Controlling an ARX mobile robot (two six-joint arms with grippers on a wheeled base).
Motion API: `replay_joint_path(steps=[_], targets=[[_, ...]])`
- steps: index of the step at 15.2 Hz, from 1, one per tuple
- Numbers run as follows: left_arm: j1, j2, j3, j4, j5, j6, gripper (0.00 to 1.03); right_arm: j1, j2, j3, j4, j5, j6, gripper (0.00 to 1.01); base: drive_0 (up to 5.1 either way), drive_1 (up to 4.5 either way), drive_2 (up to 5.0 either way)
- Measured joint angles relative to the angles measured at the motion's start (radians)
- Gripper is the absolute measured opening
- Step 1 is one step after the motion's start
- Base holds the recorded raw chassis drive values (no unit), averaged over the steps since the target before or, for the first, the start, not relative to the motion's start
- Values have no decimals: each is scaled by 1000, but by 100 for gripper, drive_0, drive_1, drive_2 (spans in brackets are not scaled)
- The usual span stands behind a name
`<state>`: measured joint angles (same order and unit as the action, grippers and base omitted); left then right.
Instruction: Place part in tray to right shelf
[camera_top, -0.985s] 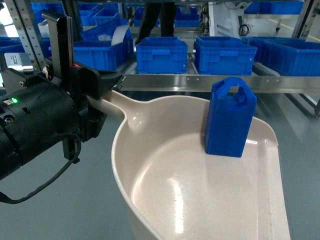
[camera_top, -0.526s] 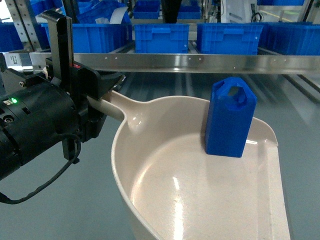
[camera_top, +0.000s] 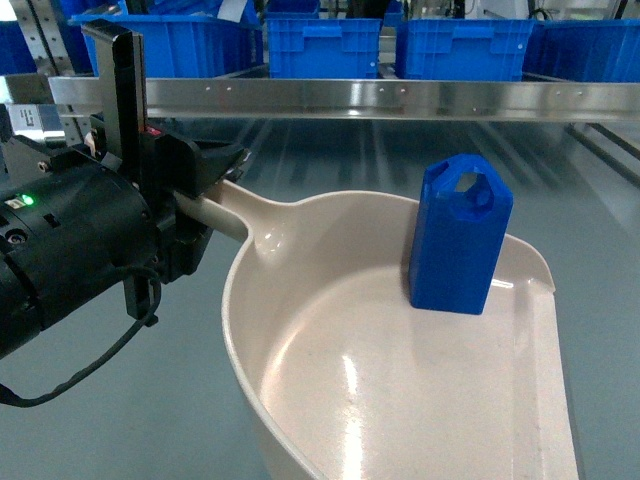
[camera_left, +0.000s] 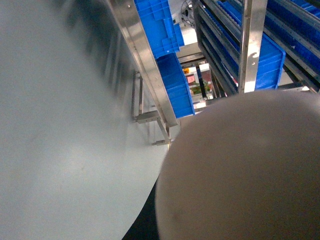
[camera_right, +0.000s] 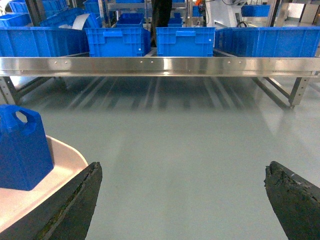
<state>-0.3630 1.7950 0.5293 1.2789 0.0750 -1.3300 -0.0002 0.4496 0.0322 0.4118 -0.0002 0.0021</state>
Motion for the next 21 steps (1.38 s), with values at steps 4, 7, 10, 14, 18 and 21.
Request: replay_joint_path(steps=[4, 7, 10, 14, 18, 21], targets=[[0, 0, 0, 1, 0, 0, 12, 0, 0, 0, 0, 0, 0, 98, 0, 0, 0], [6, 0, 0, 2, -5, 0, 12, 0, 0, 0, 1, 0, 0, 98, 0, 0, 0], [4, 0, 0, 0, 0, 0, 12, 0, 0, 0, 3, 0, 0, 98, 0, 0, 0], [4, 0, 0, 2, 2, 0, 12, 0, 0, 0, 3, 0, 0, 98, 175, 65, -243], [4, 0, 0, -1, -1, 2, 12, 0, 0, 0, 1, 0, 0, 98, 349, 130, -485], [-2, 0, 0, 2, 6, 0, 12, 0, 0, 0, 2, 0, 0, 98, 349, 130, -485]])
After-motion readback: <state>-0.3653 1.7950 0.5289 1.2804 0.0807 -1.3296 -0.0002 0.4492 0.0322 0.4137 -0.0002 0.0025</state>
